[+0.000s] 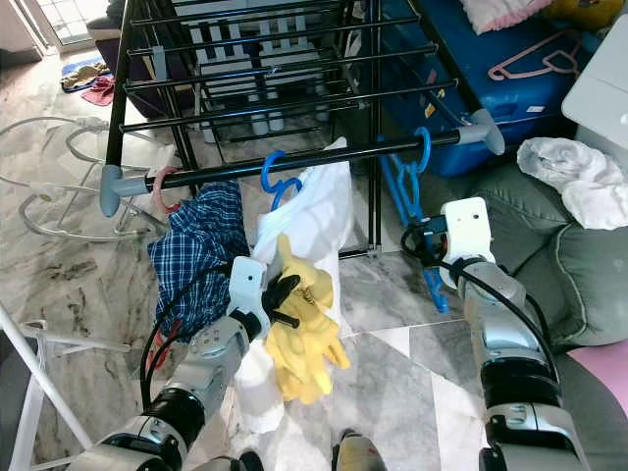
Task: Hang hanger
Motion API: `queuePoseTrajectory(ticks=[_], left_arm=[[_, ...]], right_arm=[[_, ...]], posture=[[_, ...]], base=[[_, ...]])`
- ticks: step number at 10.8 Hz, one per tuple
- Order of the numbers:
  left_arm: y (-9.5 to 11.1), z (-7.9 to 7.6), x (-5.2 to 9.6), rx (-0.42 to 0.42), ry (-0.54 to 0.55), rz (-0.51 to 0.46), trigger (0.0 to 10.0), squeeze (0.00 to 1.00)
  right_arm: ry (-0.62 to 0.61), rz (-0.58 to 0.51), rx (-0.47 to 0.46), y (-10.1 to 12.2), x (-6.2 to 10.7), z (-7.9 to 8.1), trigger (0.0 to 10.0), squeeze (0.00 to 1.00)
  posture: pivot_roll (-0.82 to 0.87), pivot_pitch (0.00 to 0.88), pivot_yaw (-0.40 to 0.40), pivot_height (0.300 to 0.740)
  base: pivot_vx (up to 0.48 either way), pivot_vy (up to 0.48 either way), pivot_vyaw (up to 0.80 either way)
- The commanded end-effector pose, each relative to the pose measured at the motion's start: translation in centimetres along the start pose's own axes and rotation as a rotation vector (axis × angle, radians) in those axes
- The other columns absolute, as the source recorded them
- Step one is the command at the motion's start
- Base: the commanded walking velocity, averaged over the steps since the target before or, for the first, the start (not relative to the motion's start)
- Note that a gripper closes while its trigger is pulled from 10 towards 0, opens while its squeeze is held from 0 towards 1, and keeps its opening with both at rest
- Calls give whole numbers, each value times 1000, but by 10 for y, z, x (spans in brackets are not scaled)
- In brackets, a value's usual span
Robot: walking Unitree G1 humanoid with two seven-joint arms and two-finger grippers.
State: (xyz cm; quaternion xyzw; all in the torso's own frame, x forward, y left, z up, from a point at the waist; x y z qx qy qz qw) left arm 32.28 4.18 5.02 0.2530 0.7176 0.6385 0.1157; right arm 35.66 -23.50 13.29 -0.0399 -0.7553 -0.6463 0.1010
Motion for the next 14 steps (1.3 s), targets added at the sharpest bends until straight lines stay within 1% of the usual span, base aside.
queuePoseTrajectory(ticks=[1, 4, 5, 6, 7, 8, 9, 10, 11, 12, 13, 14], left_arm=[[-3, -1, 0, -9, 0, 14, 10000, 0], [-4, -1, 1, -10, 0, 27, 10000, 0], [-5, -2, 1, -11, 0, 29, 10000, 0], [-4, -2, 0, -11, -2, 29, 10000, 0], [-4, -3, 0, -12, -4, 30, 10000, 0], [-4, -3, -1, -14, -8, 33, 10000, 0], [-4, -3, -1, -15, -9, 34, 10000, 0], [-4, -4, -1, -17, -11, 37, 10000, 0], [-4, -4, -1, -17, -11, 38, 10000, 0], [-4, -4, -2, -18, -11, 38, 10000, 0], [-4, -4, -2, -20, -10, 41, 10000, 0], [-4, -4, -2, -21, -10, 43, 10000, 0]], right_arm=[[28, -7, -10, 2, -2, 4, 0, 0], [37, 10, -12, -1, -4, 8, 0, 0], [40, 9, -12, -1, -4, 9, 157, 0], [43, 9, -13, -1, -5, 12, 627, 0], [45, 10, -12, -1, -5, 13, 745, 0], [45, 13, -4, -1, -7, 15, 2667, 0], [44, 14, -1, 0, -8, 15, 3961, 0], [38, 13, 7, 3, -12, 14, 3529, 0], [40, 3, 7, 6, -13, 16, 4784, 0], [44, -6, 5, 9, -14, 17, 4784, 0], [68, -7, 12, 7, -15, 23, 10000, 0], [70, -4, 11, 5, -15, 24, 10000, 0]], posture=[[-307, 159, 55, 740], [-306, 159, 54, 740], [-306, 158, 54, 740], [-307, 157, 57, 740], [-307, 157, 57, 740], [-309, 153, 61, 740], [-307, 152, 62, 740], [-306, 152, 63, 740], [-304, 151, 62, 740], [-303, 150, 62, 740], [-302, 148, 64, 740], [-303, 148, 64, 740]], base=[[0, 0, 0], [0, 0, 0], [0, 0, 0], [0, 0, 0], [0, 0, 0], [0, 0, 0], [0, 0, 0], [0, 0, 0], [0, 0, 0], [0, 0, 0], [0, 0, 0], [0, 0, 0]])
Point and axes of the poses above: a point about 5 cm out from each wrist's last joint towards the gripper, its own x axis pointing back from the gripper into the wrist, its own y axis along the axis of the wrist's last joint, z = x × y, the point moved 1 cm from there along -x, pointing out of the wrist towards the gripper, and after that the axes turned 2 degrees about -x, right-handed, at the moved point
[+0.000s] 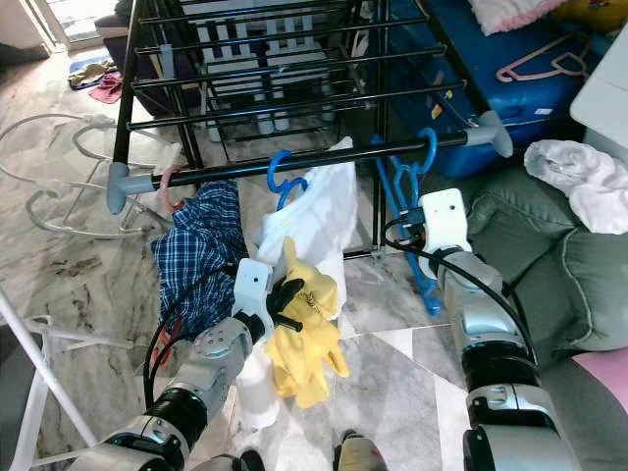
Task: Hang hanger
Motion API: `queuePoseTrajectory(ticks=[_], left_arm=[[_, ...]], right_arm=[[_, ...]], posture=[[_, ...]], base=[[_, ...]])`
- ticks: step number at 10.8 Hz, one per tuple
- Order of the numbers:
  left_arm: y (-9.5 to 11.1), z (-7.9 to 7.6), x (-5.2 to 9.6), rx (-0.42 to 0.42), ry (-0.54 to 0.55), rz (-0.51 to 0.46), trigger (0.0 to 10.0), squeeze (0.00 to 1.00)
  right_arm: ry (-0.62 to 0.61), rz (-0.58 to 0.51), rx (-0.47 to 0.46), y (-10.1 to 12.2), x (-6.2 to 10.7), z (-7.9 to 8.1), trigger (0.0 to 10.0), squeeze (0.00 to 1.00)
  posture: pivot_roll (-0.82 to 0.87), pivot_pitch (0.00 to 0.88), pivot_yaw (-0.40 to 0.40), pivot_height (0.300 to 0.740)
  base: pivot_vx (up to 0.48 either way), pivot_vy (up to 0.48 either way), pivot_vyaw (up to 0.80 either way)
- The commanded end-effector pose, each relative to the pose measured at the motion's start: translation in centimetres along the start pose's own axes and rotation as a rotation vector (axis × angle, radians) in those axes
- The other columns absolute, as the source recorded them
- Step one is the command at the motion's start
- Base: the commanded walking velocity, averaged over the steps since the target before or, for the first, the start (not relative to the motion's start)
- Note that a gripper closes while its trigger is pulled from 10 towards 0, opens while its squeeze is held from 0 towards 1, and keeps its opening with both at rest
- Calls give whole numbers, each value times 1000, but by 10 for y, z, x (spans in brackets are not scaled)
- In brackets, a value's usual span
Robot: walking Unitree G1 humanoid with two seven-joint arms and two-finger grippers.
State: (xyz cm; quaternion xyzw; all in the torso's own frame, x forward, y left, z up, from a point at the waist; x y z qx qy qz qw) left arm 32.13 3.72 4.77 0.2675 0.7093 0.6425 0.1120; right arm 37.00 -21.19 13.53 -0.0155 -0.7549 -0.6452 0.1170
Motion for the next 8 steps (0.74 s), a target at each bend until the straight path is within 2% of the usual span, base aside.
queuePoseTrajectory(ticks=[1, 2, 3, 6, 8], left_arm=[[-2, 0, -1, -12, 1, 17, 10000, 0], [-2, -1, -1, -13, -2, 20, 10000, 0], [-2, -2, -1, -15, -5, 23, 10000, 0], [-1, -2, -2, -19, -8, 27, 10000, 0], [-1, -2, -2, -18, 0, 20, 10000, 0]], right_arm=[[10, 16, 2, -5, 0, 2, 10000, 0], [-2, 16, -1, -6, 1, 0, 1686, 0], [-10, 16, -1, -5, 1, -3, 0, 0], [-12, 5, 5, -3, 0, -4, 0, 0], [-36, -75, 8, 9, 2, -4, 0, 0]], posture=[[-305, 148, 67, 740], [-307, 148, 67, 740], [-310, 147, 68, 740], [-309, 140, 67, 740], [-309, 139, 67, 740]], base=[[0, 0, 0], [0, 0, 0], [0, 0, 0], [0, 0, 0], [0, 0, 0]])
Point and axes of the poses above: a point about 5 cm out from each wrist's last joint towards the gripper, its own x axis pointing back from the gripper into the wrist, its own y axis along the axis of the wrist's last joint, z = x × y, the point moved 1 cm from there along -x, pointing out of the wrist towards the gripper, and after that the axes turned 2 degrees about -x, right-handed, at the moved point
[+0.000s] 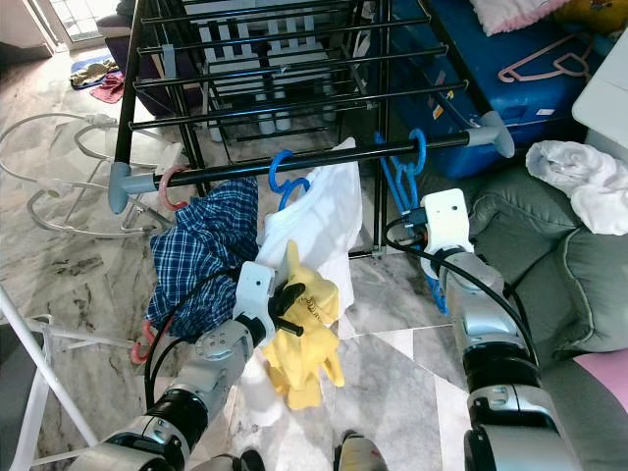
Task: Hang hanger
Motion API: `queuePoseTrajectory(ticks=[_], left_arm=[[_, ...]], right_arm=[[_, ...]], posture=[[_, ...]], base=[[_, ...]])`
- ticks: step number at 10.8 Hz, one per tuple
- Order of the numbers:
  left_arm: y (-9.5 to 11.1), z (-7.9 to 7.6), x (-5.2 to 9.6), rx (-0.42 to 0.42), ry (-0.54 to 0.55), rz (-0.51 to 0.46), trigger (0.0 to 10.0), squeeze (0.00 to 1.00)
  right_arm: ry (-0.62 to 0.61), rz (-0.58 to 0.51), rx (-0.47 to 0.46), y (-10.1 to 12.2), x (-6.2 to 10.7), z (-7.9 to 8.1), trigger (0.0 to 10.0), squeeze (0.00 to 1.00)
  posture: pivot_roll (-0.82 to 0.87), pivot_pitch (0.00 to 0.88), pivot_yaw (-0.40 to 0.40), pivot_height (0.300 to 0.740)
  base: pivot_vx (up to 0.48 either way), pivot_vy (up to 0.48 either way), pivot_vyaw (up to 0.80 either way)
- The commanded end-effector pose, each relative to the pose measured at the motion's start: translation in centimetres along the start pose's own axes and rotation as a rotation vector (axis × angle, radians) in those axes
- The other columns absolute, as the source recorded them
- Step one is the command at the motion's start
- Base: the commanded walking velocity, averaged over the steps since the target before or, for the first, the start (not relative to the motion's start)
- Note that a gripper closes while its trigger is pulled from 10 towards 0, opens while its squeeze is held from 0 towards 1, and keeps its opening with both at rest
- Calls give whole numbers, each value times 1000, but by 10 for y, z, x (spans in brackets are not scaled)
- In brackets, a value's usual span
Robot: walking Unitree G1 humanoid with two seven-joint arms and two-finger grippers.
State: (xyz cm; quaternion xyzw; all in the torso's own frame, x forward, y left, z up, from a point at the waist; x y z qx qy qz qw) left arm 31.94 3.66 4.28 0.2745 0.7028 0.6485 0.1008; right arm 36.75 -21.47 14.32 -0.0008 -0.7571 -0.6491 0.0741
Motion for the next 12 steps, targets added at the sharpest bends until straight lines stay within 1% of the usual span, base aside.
queuePoseTrajectory(ticks=[1, 2, 3, 4, 6, 7, 9, 10, 11, 12], left_arm=[[5, 0, -3, -16, 8, -14, 10000, 0], [5, 1, -3, -22, 21, -14, 10000, 0], [6, 3, -3, -33, 47, -10, 10000, 0], [6, 4, -3, -40, 54, -6, 10000, 0], [5, 5, -3, -47, 63, 2, 10000, 0], [6, 2, -5, -60, 52, 4, 10000, 0], [4, -2, -6, -76, 38, 20, 10000, 0], [4, -1, -6, -77, 40, 26, 10000, 0], [4, 1, -6, -73, 54, 32, 10000, 0], [7, 0, -8, -75, 53, 25, 10000, 0]], right_arm=[[-34, -109, -15, 19, 3, -3, 0, 0], [-43, -157, -40, 23, 11, -1, 706, 0], [-34, -197, -59, 15, 34, 4, 4118, 0], [-17, -172, -65, -4, 56, 11, 10000, 0], [-23, -98, -83, -32, 78, 17, 10000, 0], [-45, -17, -105, -58, 93, 23, 10000, 0], [-50, 19, -127, -71, 95, 30, 10000, 0], [-44, 26, -133, -72, 94, 33, 10000, 0], [-39, 33, -147, -73, 92, 36, 10000, 0], [9, 32, -127, -72, 91, 47, 10000, 0]], posture=[[-307, 141, 64, 740], [-306, 141, 61, 740], [-305, 141, 61, 740], [-314, 143, 64, 740], [-330, 144, 73, 740], [-342, 144, 79, 740], [-344, 138, 83, 740], [-339, 138, 83, 740], [-341, 134, 81, 740], [-341, 153, 85, 740]], base=[[0, 0, 0], [0, 0, 0], [0, 0, 0], [0, 0, 0], [0, 0, 0], [0, 0, 0], [0, 0, 0], [0, 0, 0], [-292, 0, 0], [-300, 0, 0]])
Point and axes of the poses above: a point about 5 cm out from each wrist's last joint towards the gripper, its own x axis pointing back from the gripper into the wrist, its own y axis along the axis of the wrist's last joint, z = x × y, the point moved 1 cm from there along -x, pointing out of the wrist towards the gripper, and after that the axes turned 2 degrees about -x, right-handed, at the moved point
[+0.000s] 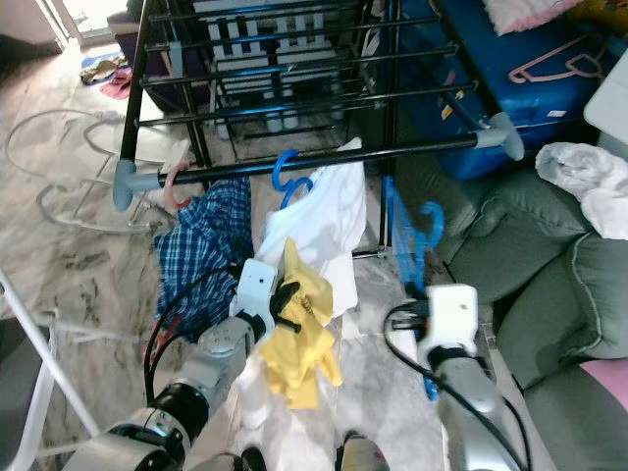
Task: Hang hanger
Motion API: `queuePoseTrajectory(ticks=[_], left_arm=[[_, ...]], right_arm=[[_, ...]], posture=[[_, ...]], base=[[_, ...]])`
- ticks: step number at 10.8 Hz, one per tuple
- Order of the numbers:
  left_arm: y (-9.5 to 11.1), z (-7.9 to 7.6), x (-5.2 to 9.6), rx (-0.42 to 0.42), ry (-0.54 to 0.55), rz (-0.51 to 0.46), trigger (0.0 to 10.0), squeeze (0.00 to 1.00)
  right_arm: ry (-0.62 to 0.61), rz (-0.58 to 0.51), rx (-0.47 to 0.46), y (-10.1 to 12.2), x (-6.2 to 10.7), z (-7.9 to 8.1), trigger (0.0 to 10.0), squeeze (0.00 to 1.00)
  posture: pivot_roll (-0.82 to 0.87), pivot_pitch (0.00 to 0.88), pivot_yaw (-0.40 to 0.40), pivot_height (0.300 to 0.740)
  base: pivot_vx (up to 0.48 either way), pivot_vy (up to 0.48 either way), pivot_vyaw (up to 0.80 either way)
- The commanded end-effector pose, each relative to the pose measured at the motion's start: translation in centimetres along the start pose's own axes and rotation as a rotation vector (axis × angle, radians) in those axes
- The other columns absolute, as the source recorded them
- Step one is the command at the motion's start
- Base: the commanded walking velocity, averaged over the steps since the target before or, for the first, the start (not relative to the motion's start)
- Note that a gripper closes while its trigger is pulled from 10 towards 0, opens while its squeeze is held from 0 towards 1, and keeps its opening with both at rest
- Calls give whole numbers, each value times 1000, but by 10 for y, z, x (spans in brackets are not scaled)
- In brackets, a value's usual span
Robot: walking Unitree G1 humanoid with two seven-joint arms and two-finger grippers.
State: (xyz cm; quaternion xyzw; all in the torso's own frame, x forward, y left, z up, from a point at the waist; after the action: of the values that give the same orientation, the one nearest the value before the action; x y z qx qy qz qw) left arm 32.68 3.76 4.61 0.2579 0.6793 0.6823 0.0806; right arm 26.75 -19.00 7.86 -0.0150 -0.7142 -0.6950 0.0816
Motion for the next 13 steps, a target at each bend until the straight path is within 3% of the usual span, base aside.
queuePoseTrajectory(ticks=[1, 7, 13], left_arm=[[5, -3, -2, -2, 5, -17, 10000, 0], [1, 2, 0, -47, -18, 3, 10000, 0], [0, 3, 0, -29, 8, 8, 10000, 0]], right_arm=[[22, 15, 1, -6, 3, 6, 10000, 0], [-17, 55, -46, -23, 14, 13, 10000, 0], [6, 62, -28, -22, 11, 12, 10000, 0]], posture=[[-341, 160, 89, 740], [-339, 209, 155, 740], [-336, 184, 117, 740]], base=[[-300, 0, 0], [-314, 0, 0], [-316, 0, 0]])
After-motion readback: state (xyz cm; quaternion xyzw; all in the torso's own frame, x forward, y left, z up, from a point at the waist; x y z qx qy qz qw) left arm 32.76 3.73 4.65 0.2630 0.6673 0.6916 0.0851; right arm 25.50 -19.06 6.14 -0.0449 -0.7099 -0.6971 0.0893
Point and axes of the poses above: a point about 5 cm out from each wrist's last joint towards the gripper, its own x axis pointing back from the gripper into the wrist, its own y axis along the axis of the wrist's last joint, z = x × y, the point moved 1 cm from there along -x, pointing out of the wrist towards the gripper, and after that the axes turned 2 degrees about -x, right-handed, at the moved point
